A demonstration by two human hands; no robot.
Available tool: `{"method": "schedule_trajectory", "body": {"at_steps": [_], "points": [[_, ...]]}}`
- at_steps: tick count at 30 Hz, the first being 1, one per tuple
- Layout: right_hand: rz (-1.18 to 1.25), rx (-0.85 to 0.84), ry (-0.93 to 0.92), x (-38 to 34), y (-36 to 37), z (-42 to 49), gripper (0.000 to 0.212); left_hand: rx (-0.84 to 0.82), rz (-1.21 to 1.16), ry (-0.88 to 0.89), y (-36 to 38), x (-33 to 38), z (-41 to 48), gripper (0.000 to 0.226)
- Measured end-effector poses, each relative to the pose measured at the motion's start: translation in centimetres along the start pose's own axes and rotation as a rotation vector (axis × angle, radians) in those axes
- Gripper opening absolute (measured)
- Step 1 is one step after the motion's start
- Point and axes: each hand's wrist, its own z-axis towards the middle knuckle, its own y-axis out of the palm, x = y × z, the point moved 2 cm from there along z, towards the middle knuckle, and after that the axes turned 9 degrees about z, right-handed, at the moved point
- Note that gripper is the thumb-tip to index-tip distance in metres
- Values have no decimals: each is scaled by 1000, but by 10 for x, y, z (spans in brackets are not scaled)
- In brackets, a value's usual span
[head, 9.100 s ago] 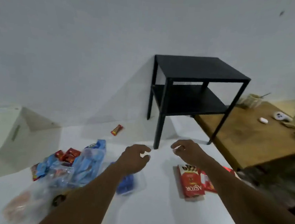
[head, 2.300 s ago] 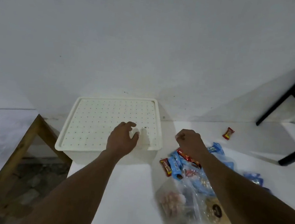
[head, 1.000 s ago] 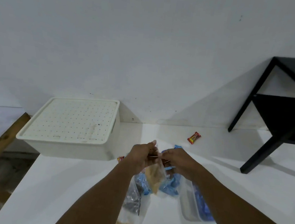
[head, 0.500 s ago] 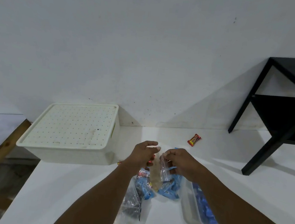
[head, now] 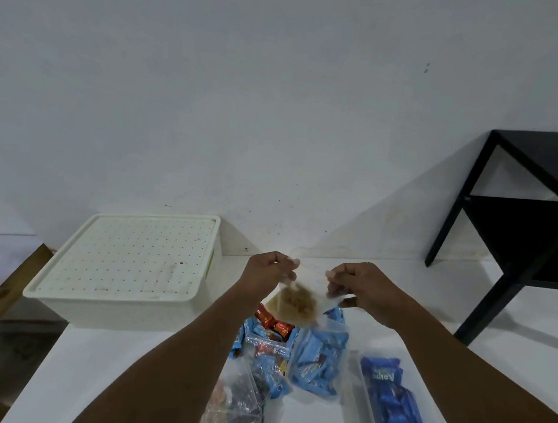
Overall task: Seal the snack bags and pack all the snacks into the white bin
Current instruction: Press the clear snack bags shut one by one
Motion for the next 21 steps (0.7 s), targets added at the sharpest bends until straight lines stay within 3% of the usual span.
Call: {"method": "schedule_trajectory", "body": {"at_steps": [8,16,21], "points": [[-169,4,-28,-18,-4,1,27,-26,-43,66,7,17,3,11],[-23,137,-112,-16,-16,1,19,79,-140,99,11,23,1,10],[3,165,-159,-17,-20,2,18,-27,-74,101,14,28,-1,12]]}}
